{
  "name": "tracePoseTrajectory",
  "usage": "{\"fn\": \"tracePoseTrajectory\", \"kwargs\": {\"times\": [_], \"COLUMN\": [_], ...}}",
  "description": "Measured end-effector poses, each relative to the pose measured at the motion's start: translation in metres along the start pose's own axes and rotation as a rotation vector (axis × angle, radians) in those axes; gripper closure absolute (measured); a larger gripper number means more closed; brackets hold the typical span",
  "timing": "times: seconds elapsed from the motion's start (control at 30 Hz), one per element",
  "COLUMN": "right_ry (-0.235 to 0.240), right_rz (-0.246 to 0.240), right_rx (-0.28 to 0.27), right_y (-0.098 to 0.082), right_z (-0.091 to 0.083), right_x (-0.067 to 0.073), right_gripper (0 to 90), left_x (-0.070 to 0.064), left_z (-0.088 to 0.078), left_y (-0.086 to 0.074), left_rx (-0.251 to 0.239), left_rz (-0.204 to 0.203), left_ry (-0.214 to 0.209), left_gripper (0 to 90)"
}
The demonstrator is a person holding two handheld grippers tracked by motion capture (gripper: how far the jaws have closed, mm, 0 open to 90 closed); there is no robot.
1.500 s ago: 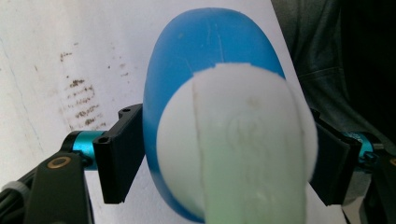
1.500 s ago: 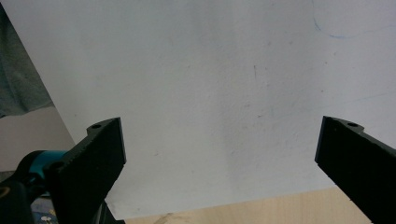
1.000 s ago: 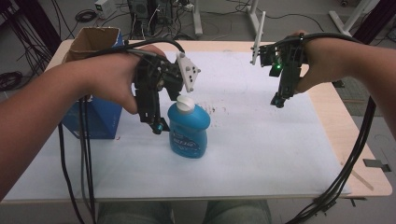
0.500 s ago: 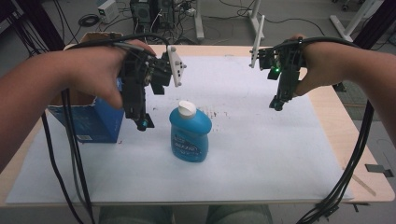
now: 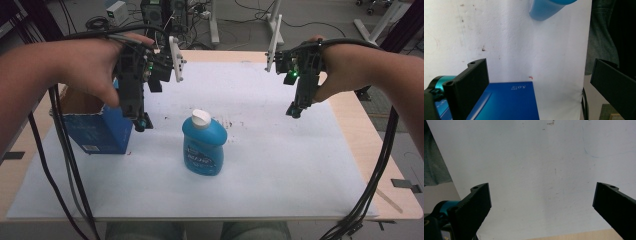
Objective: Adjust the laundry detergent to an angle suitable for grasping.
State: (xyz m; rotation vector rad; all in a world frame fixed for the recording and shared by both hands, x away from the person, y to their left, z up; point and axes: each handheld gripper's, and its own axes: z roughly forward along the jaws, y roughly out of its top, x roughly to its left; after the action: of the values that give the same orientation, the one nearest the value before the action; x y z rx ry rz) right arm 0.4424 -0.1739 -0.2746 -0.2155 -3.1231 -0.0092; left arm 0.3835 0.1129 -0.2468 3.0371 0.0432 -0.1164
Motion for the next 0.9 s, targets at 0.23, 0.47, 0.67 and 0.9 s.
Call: {"fn": "tracePoseTrajectory", "kwargs": {"times": [0.23, 0.47, 0.67, 0.9], "right_ry": [0.001, 0.001, 0.006, 0.012], "right_rz": [-0.003, -0.012, -0.013, -0.011], "right_rx": [0.005, 0.004, 0.007, -0.009], "right_y": [0.002, 0.003, 0.004, 0.003], "right_z": [0.001, 0.002, 0.005, 0.007], "right_x": [-0.001, -0.001, -0.005, -0.016], "right_gripper": [0.9, 0.9, 0.9, 0.9], "left_x": [0.004, 0.004, 0.008, 0.012], "left_z": [-0.010, -0.009, -0.008, -0.007], "left_y": [-0.002, -0.001, -0.002, -0.003], "left_rx": [-0.003, 0.016, 0.016, 0.013], "left_rz": [-0.021, -0.018, -0.028, -0.045], "left_ry": [0.013, 0.020, 0.009, 0.017], "left_gripper": [1.7, 1.8, 1.8, 1.8]}}
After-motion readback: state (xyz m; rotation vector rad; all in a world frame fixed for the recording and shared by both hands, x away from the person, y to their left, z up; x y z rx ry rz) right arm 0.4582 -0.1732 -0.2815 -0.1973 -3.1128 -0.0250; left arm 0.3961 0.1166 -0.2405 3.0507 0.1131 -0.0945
